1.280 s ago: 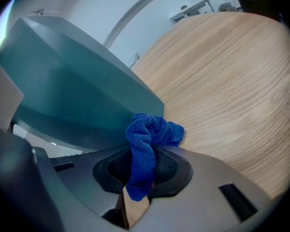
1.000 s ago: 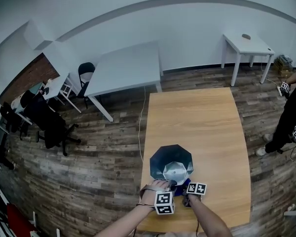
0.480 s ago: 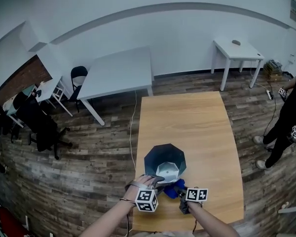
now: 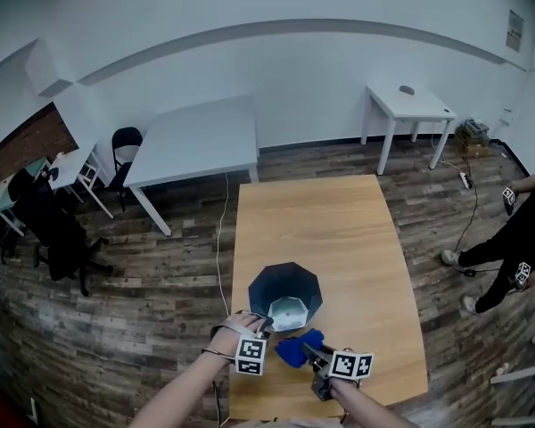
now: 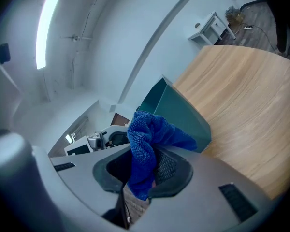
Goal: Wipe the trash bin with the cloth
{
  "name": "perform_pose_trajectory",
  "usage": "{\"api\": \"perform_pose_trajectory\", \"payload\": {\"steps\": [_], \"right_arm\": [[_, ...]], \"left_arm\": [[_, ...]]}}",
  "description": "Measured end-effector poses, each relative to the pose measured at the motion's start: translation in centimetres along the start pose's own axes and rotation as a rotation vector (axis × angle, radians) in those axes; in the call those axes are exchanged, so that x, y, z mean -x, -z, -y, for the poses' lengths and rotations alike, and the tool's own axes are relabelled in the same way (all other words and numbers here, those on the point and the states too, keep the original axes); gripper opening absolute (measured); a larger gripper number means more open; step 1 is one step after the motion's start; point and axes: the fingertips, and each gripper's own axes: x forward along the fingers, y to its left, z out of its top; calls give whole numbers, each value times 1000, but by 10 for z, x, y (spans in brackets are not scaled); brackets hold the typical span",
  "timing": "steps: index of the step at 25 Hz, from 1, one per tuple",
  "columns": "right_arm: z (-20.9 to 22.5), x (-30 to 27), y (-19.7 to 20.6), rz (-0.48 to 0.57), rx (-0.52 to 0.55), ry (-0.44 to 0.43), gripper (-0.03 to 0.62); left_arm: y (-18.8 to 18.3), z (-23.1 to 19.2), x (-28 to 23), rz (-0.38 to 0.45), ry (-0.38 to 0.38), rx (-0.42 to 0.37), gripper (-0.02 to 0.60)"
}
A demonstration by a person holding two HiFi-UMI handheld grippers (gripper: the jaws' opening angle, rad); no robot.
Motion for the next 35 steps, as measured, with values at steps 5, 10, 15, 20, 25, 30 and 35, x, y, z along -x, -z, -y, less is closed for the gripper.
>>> {"api": "perform_pose_trajectory", "payload": {"steps": [5, 10, 15, 20, 25, 30, 35], "right_arm": [[-18, -2, -8, 37, -16, -10, 80], [-8, -14, -7, 60, -48, 9, 80], [9, -19, -14, 72, -72, 42, 80], [21, -25, -16, 57, -70, 52, 80], [43, -31, -13, 21, -53, 67, 80], [68, -46, -4, -24, -42, 88, 80], [103, -64, 8, -74, -44, 108, 80]], "left_arm": [[0, -5, 1, -18, -24, -10, 116], [-16, 2, 1, 2, -13, -17, 97], [-36, 2, 0, 19, -3, -53, 77], [-41, 0, -3, 37, 11, -51, 72], [-47, -3, -6, 54, 22, -51, 69], [-47, -4, -7, 68, 28, -45, 67], [-47, -6, -11, 79, 33, -33, 67]]}}
